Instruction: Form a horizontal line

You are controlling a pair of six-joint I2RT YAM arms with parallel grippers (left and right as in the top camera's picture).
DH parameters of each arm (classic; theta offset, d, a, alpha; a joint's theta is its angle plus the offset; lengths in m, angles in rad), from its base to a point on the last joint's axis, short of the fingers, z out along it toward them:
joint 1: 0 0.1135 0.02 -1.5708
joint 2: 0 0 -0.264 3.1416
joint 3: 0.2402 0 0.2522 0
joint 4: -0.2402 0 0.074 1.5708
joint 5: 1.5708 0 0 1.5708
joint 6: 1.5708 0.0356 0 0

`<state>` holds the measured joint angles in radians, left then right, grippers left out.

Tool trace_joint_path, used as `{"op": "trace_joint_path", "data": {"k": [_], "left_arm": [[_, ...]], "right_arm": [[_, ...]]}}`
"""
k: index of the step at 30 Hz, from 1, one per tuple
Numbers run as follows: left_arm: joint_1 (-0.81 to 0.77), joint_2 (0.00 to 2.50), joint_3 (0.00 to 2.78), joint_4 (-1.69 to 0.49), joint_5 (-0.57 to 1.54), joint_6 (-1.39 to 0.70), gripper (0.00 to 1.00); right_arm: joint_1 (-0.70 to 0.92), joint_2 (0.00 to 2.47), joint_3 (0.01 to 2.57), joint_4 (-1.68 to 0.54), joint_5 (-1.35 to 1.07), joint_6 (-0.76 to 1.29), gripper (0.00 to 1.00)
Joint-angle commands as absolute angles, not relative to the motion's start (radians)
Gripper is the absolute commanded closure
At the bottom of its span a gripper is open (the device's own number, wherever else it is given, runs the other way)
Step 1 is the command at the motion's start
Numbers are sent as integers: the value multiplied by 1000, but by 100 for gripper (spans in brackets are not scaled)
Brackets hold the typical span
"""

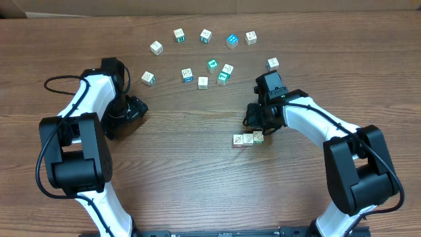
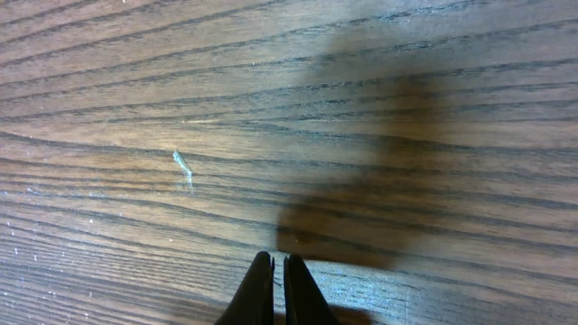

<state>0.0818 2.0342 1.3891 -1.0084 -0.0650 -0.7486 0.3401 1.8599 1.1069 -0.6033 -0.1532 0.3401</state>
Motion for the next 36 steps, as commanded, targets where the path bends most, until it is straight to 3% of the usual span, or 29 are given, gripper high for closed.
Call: {"op": "trace_joint_path", "data": {"k": [1, 36], "left_arm": [[78, 2028, 1383, -1008, -85, -737, 0], [78, 2028, 1383, -1008, -85, -737, 1]], "right_arm": [[339, 1854, 1127, -599, -159, 340, 96], [340, 1853, 1127, -661, -115, 397, 96]]}}
